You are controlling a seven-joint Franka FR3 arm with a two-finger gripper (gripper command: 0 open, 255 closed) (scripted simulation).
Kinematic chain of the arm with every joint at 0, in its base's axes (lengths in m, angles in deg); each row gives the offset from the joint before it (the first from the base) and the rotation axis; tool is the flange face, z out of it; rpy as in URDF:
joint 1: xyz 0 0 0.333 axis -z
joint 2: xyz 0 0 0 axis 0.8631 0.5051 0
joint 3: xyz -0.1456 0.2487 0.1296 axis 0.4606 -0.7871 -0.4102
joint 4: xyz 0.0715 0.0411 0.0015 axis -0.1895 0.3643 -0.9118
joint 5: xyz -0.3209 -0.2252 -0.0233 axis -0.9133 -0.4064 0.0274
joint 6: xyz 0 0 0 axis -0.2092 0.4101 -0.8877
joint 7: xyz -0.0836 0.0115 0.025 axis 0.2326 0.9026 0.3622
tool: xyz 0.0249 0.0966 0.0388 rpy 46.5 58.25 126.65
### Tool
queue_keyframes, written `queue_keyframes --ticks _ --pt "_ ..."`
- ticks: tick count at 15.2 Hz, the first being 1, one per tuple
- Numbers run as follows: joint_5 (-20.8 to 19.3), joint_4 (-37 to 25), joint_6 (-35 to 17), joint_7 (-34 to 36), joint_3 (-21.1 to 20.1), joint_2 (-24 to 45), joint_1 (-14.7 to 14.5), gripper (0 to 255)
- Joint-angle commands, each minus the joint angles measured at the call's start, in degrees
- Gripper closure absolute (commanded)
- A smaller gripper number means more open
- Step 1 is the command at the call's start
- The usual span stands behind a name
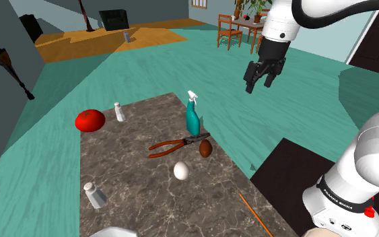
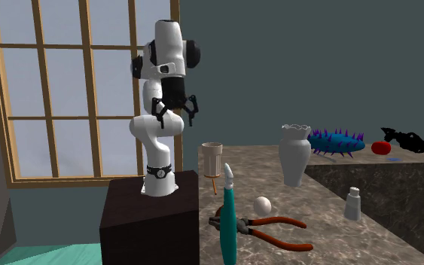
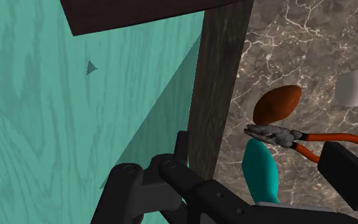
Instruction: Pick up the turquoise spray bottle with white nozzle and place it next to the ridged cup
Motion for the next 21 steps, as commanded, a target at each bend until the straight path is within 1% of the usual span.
queue_keyframes --ticks 1,5,8,11,13,15,16,17,18,19,20,21 --pt "0.32 2.26 -6.43 1.75 -1.98 1.63 -0.38 0" --pt "0.00 5.55 -18.89 5.05 -5.61 6.51 -0.47 0" --pt "-1.16 6.72 -28.29 8.13 -8.63 11.63 0.17 0" --pt "-3.81 6.71 -37.42 12.24 -12.13 17.77 1.86 0" --pt "-6.95 6.02 -43.13 15.97 -14.93 22.28 3.90 0" --pt "-11.89 4.75 -48.34 21.03 -18.30 27.02 6.97 0" --pt "-15.32 3.86 -50.66 24.28 -20.23 29.47 8.95 0" --pt "-19.60 2.78 -52.72 28.18 -22.35 31.97 11.27 0" --pt "-24.89 1.45 -54.44 32.86 -24.54 34.56 13.81 0" --pt "-31.27 -0.16 -55.70 38.38 -26.67 37.26 16.40 0" --pt "-38.57 -2.10 -56.40 44.62 -28.40 40.11 18.60 0" --pt "-42.83 -3.31 -56.52 48.23 -28.82 41.74 19.25 0"
